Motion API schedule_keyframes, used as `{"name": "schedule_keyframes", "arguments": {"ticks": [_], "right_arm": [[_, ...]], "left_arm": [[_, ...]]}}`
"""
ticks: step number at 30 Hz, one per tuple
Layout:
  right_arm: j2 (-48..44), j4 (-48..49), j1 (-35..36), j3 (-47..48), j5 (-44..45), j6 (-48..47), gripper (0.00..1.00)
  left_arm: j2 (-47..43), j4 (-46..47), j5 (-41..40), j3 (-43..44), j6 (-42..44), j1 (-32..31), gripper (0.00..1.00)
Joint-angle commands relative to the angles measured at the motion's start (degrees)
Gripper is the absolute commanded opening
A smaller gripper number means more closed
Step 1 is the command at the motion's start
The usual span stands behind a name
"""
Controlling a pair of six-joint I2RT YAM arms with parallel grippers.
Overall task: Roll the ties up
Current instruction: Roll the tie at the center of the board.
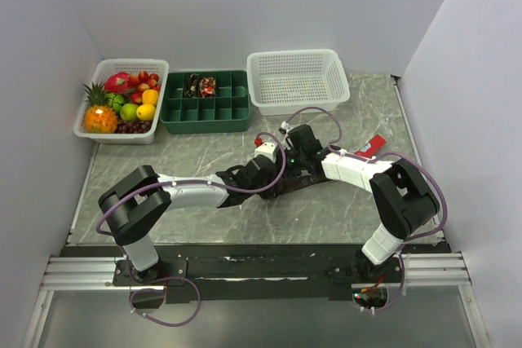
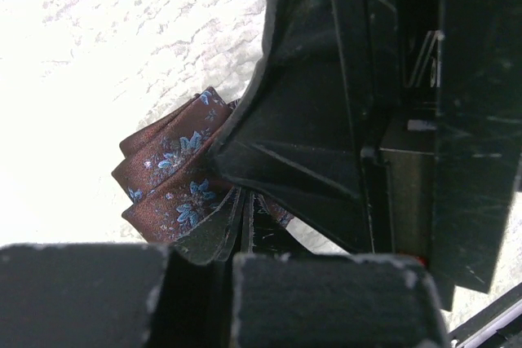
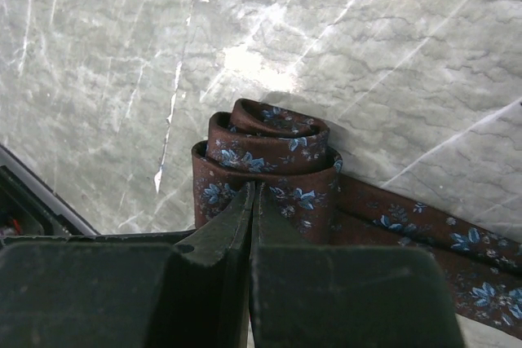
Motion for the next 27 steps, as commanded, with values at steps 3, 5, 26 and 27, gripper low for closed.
{"name": "schedule_keyframes", "arguments": {"ticks": [3,5,26,27], "right_arm": [[-3.0,-1.7,0.1,1.6,3.3,-0.5,0.00],[-3.6,-2.2,-0.1,1.8,3.8,-0.7,0.00],[0.2,-4.4,-0.1,1.8,7.8,-1.0,0.00],[0.3,-4.4,-0.1,1.7,7.7,-0.8,0.00]], "left_arm": [[3.1,-1.9,0.3,0.5,-0.8,-0.4,0.01],[3.5,-1.7,0.5,0.5,-1.0,-0.4,0.01],[3.8,-3.4,-0.9,1.0,-1.0,-0.4,0.01],[3.5,-3.8,-1.2,1.1,-1.1,-0.4,0.01]]}}
